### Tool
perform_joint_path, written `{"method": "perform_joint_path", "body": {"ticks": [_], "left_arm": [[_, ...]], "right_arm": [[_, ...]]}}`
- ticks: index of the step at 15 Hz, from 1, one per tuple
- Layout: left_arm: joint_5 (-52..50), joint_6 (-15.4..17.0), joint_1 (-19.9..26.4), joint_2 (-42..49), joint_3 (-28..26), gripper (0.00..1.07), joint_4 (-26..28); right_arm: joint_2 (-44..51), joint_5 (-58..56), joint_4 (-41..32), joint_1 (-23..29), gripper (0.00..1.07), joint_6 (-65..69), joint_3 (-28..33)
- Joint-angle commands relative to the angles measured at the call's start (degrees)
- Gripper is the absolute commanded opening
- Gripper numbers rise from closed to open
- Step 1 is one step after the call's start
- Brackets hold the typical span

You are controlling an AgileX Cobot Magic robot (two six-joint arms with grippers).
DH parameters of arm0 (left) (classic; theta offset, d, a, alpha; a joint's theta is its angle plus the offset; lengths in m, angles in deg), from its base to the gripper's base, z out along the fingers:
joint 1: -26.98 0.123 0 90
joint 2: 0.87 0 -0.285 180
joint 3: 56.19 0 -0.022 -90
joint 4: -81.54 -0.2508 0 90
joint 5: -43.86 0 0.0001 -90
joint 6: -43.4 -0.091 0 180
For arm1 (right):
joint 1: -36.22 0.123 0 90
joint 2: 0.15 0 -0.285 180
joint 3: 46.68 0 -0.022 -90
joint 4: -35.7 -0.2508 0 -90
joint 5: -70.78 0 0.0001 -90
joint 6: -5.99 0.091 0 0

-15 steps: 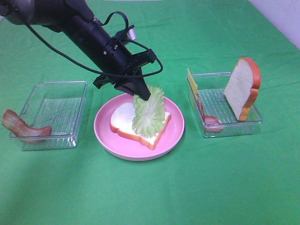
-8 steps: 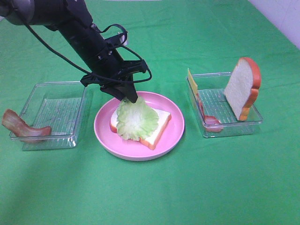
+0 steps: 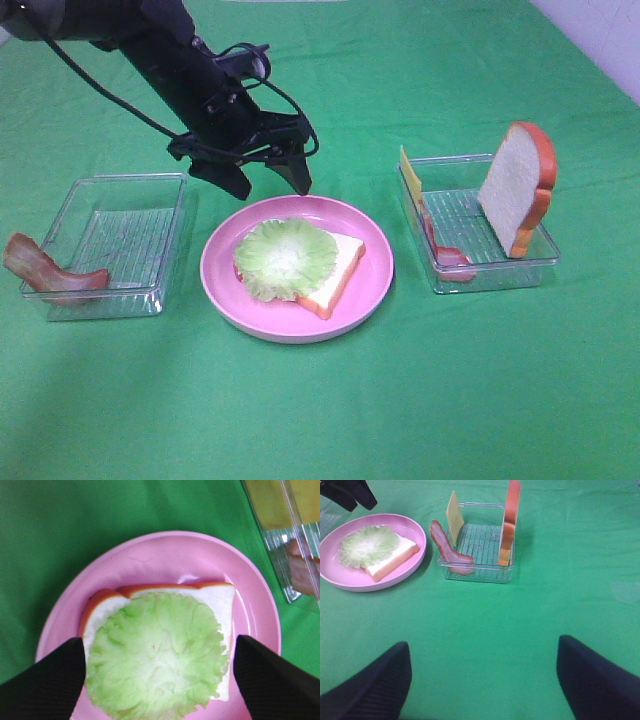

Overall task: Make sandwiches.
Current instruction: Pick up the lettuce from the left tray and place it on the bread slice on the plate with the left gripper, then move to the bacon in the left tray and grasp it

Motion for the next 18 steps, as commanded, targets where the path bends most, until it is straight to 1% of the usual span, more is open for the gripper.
{"method": "perform_joint_path", "body": {"ticks": [1, 2, 3, 4, 6, 7, 8, 10, 11, 12, 14, 15, 17, 18], "left_arm": [[0.06, 7.79, 0.74, 4.07, -0.8, 0.78, -7.73], [1.78, 12.78, 1.38, 5.79, -1.32, 0.78, -11.97], [4.7, 17.07, 2.23, 7.28, -2.12, 0.78, -15.53], [12.09, 20.86, 3.95, 8.77, -3.32, 0.78, -19.65], [20.34, 22.29, 5.84, 10.26, -3.5, 0.78, -25.38], [21.37, 22.35, 6.65, 10.71, -3.27, 0.78, -28.19], [21.26, 22.75, 7.79, 10.94, -3.27, 0.78, -29.79], [21.26, 23.26, 9.63, 11.46, -3.04, 0.78, -29.28], [21.26, 23.26, 11.75, 13.81, 0.46, 0.78, -28.3], [21.26, 23.2, 12.15, 14.61, 1.66, 0.78, -28.3], [21.26, 23.03, 13.35, 18.62, 9.0, 0.78, -29.28], [21.26, 23.49, 13.41, 20.74, 12.49, 0.78, -30.31], [21.26, 25.9, 13.41, 22.4, 18.11, 0.78, -33.0], [21.26, 26.36, 13.41, 22.4, 19.31, 0.78, -33.29]], "right_arm": [[0.4, 0.63, -0.23, 0.06, 0.76, -0.06, 0.06], [0.4, 0.63, -0.23, 0.06, 0.76, -0.06, 0.06], [0.4, 0.63, -0.17, 0.06, 0.76, -0.06, 0.06], [0.4, 0.63, -0.17, 0.06, 0.76, -0.06, 0.06], [0.4, 0.63, -0.23, 0.06, 0.76, -0.06, 0.06], [0.4, 0.63, -0.23, 0.06, 0.76, -0.06, 0.06], [0.4, 0.63, -0.29, 0.06, 0.76, -0.06, 0.06], [0.4, 0.63, -0.17, 0.06, 0.76, -0.06, 0.06], [0.4, 0.63, -0.17, 0.06, 0.76, -0.06, 0.06], [0.4, 0.63, -0.17, 0.06, 0.76, -0.06, 0.06], [0.4, 0.63, -0.17, 0.06, 0.76, -0.06, 0.06], [0.4, 0.63, -0.17, 0.06, 0.76, -0.06, 0.06], [0.4, 0.63, -0.17, 0.06, 0.76, -0.06, 0.06], [0.4, 0.63, -0.17, 0.06, 0.76, -0.06, 0.06]]}}
